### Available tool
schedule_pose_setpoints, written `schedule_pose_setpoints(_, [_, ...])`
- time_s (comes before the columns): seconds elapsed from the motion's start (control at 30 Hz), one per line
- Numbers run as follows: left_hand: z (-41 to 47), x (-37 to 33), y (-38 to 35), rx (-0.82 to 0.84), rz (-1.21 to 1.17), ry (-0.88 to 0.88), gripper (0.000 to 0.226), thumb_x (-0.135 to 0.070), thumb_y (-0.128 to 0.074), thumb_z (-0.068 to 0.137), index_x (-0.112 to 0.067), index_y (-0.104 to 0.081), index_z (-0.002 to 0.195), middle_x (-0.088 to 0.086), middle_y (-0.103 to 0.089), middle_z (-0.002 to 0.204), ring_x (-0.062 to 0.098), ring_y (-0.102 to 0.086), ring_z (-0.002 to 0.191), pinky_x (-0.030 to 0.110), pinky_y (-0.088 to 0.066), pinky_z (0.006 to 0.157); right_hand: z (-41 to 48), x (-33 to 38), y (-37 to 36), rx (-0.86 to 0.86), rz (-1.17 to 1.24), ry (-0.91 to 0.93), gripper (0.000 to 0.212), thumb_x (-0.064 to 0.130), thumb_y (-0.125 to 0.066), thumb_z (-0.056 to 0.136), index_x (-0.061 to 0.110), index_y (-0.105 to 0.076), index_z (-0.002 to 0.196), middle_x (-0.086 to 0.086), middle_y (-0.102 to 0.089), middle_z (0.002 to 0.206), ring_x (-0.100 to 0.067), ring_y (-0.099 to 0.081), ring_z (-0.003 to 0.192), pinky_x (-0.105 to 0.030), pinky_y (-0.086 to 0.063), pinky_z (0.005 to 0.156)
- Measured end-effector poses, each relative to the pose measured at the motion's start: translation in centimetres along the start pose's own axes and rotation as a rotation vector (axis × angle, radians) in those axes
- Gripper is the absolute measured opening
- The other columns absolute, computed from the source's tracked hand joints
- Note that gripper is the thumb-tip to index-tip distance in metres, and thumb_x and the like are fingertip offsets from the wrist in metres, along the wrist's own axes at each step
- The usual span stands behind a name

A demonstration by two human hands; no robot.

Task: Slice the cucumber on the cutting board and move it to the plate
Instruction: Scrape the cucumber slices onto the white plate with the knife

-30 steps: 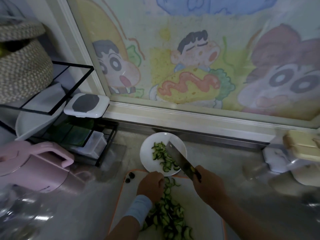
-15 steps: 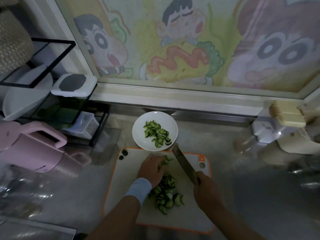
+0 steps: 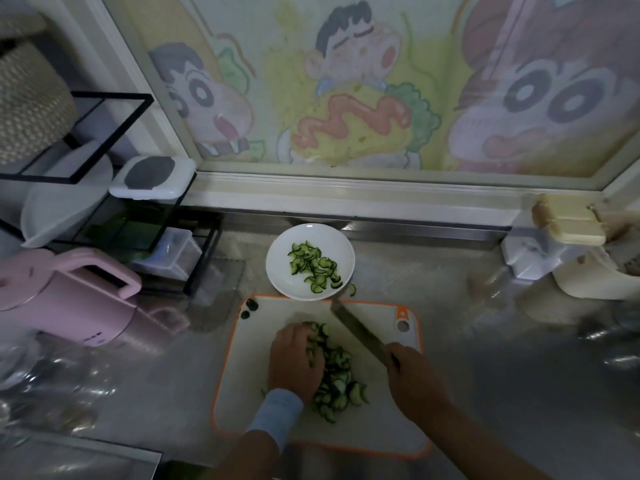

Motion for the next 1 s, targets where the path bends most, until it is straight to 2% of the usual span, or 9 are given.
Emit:
schedule_pose_setpoints(0.07, [-2.9,-2.1,-2.4,0.142,0.075,-0.173,0.047,-0.054,-0.059,0.071,-0.021,-0.061,0.105,0.004,-0.055,0.115,0.025,-0.048,0.105,0.037,-0.042,0.089,-0.5,-1.7,-0.1,-0.03,0.138,-0.146,0.012,0.032,-0.041,0.095,0.029,-0.048,0.086,0.004,-0.053,0.071,-0.019,-0.054,0.063,-0.042,-0.048,0.057])
schedule_pose_setpoints(0.13, [-5.4,-3.9,-5.5,0.31,0.183,-0.327,0.064,-0.069,-0.055,0.067,-0.028,-0.058,0.116,0.008,-0.05,0.13,0.03,-0.043,0.12,0.046,-0.038,0.098,-1.7,-3.0,-0.3,-0.064,0.275,-0.257,0.016,0.031,-0.043,0.098,0.026,-0.048,0.084,-0.001,-0.055,0.073,-0.024,-0.056,0.067,-0.045,-0.049,0.062])
schedule_pose_setpoints(0.2, [-6.3,-5.0,-7.2,0.377,0.264,-0.409,0.06,-0.069,-0.058,0.063,-0.033,-0.06,0.112,0.01,-0.05,0.133,0.032,-0.038,0.125,0.051,-0.039,0.1,-3.1,-3.7,-0.6,-0.084,0.361,-0.318,0.016,0.027,-0.044,0.099,0.023,-0.051,0.085,-0.004,-0.056,0.075,-0.028,-0.056,0.072,-0.046,-0.048,0.067])
schedule_pose_setpoints(0.33, [-5.1,-4.7,-6.6,0.314,0.255,-0.294,0.035,-0.051,-0.059,0.067,-0.029,-0.071,0.091,0.009,-0.056,0.127,0.03,-0.036,0.123,0.05,-0.045,0.094,-5.3,-4.8,-2.5,-0.003,0.4,-0.37,0.014,0.022,-0.046,0.099,0.012,-0.051,0.091,-0.009,-0.056,0.078,-0.029,-0.055,0.074,-0.041,-0.045,0.068])
schedule_pose_setpoints(0.43, [-4.4,-3.6,-5.4,0.24,0.16,-0.195,0.044,-0.047,-0.057,0.073,-0.027,-0.065,0.111,0.008,-0.05,0.134,0.029,-0.038,0.123,0.048,-0.042,0.098,-6.1,-5.3,-4.2,0.101,0.347,-0.41,0.015,0.025,-0.05,0.097,0.014,-0.05,0.085,-0.011,-0.059,0.08,-0.03,-0.056,0.077,-0.04,-0.046,0.071])
schedule_pose_setpoints(0.53, [-4.4,-2.6,-3.8,0.175,0.102,-0.156,0.062,-0.045,-0.056,0.079,-0.026,-0.046,0.136,0.006,-0.041,0.142,0.029,-0.035,0.129,0.044,-0.031,0.107,-6.1,-3.8,-5.5,0.238,0.257,-0.352,0.014,0.03,-0.048,0.097,0.019,-0.052,0.09,-0.01,-0.064,0.09,-0.029,-0.06,0.087,-0.035,-0.045,0.072])
schedule_pose_setpoints(0.67, [-3.8,-0.1,-3.2,0.15,0.061,-0.009,0.067,-0.051,-0.045,0.086,-0.017,-0.036,0.143,0.009,-0.034,0.148,0.029,-0.028,0.137,0.044,-0.025,0.112,-5.4,-0.9,-6.7,0.361,0.261,-0.306,0.015,0.032,-0.044,0.099,0.023,-0.054,0.104,-0.005,-0.064,0.107,-0.025,-0.058,0.099,-0.028,-0.039,0.072])
schedule_pose_setpoints(0.83, [-3.7,-0.6,-5.0,0.283,0.133,-0.139,0.08,-0.066,-0.041,0.083,-0.025,-0.021,0.149,0.004,-0.018,0.155,0.024,-0.011,0.143,0.04,-0.011,0.116,-4.4,2.5,-8.3,0.38,0.378,-0.251,0.025,0.033,-0.038,0.102,0.024,-0.056,0.116,0.005,-0.06,0.117,-0.019,-0.056,0.105,-0.023,-0.037,0.078])
schedule_pose_setpoints(1.0, [-3.3,-1.7,-5.3,0.268,0.105,-0.172,0.074,-0.069,-0.04,0.084,-0.036,-0.02,0.148,0.001,-0.015,0.156,0.021,-0.004,0.144,0.041,-0.008,0.114,-3.9,3.8,-8.4,0.333,0.515,-0.273,0.019,0.021,-0.041,0.102,0.029,-0.055,0.092,0.011,-0.056,0.095,-0.011,-0.052,0.089,-0.024,-0.037,0.074])
Point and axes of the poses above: each hand's wrist, its own z-axis towards the middle knuckle, its own y-axis out of the back of the hand, x = y × z, the point moved 9 cm from there along z, towards the middle knuckle
